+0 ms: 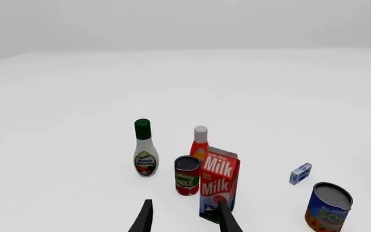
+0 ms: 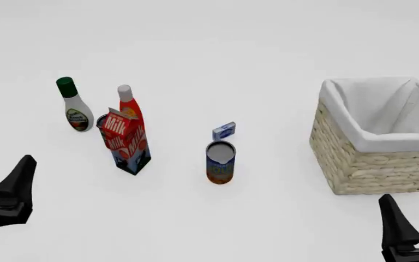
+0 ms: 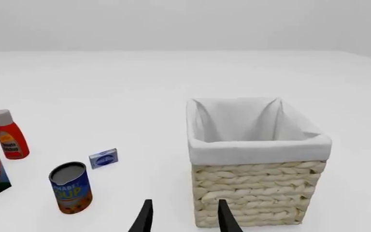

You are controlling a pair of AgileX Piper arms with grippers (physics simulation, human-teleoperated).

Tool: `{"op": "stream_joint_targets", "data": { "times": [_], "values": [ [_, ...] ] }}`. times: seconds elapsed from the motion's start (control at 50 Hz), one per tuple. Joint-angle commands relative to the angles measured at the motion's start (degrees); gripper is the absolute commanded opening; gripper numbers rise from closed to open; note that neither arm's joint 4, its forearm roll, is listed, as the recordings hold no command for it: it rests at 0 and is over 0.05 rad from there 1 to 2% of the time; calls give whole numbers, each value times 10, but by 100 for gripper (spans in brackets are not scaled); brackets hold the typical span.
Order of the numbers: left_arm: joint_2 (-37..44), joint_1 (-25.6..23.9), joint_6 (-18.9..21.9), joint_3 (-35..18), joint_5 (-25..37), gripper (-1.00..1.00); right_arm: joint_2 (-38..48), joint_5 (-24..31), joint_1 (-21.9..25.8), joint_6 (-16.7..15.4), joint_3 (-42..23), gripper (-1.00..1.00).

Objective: Pick the salad dressing and place it in the basket.

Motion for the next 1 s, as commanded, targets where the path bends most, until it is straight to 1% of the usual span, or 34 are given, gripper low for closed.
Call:
{"op": "stream_joint_targets", "data": {
  "times": [0.02, 0.04, 0.08, 0.12, 0.14, 0.16, 0.2, 0.26, 0.28, 0.32, 0.42, 0.46, 0.48, 0.5, 0.52, 0.58, 0.64, 0.68, 0.7, 0.88, 1.0],
  "values": [
    [139, -6, 30, -94, -40, 100, 0, 1, 4, 2, -1, 100],
    [139, -6, 30, -94, -40, 100, 0, 1, 4, 2, -1, 100],
    [164, -9, 33, -120, -39, 100, 1, 1, 5, 0, -1, 100],
    [202, -11, 26, -149, -39, 100, 2, 1, 8, 0, -2, 100],
    [216, -11, 27, -160, -40, 100, 2, 2, 9, -1, -3, 100],
    [234, -14, 36, -176, -39, 100, 2, 3, 9, -1, -4, 100],
    [252, -11, 38, -198, -35, 100, 3, 2, 10, 0, -4, 100],
    [274, -14, 42, -245, -12, 100, 2, 1, 12, 1, -4, 100],
    [274, -14, 42, -245, -12, 100, 2, 1, 12, 1, -4, 100],
    [295, -9, 47, -274, -5, 100, 3, 1, 12, 0, -3, 100],
    [341, -5, 29, -332, 9, 100, 3, 2, 15, 0, -6, 100],
    [362, 0, 27, -353, 12, 100, 3, 3, 16, 0, -6, 100],
    [362, 0, 27, -354, 12, 100, 3, 3, 16, 0, -6, 100],
    [379, 2, 22, -372, 18, 100, 2, 1, 16, 1, -3, 100],
    [379, 2, 22, -372, 18, 100, 3, 1, 16, 1, -3, 100],
    [406, 19, 23, -415, 32, 100, 2, 1, 16, 1, -3, 100],
    [428, 24, 26, -451, 48, 100, 1, 2, 16, 2, -4, 100],
    [437, 27, 28, -461, 52, 100, 1, 2, 16, 2, -4, 100],
    [460, 41, 35, -487, 61, 100, 1, 1, 17, 2, -3, 100],
    [530, 56, 33, -555, 82, 100, 0, 0, 16, 4, -1, 100],
    [563, 71, 35, -583, 84, 100, 0, -1, 18, 4, 0, 100]
  ]
}}
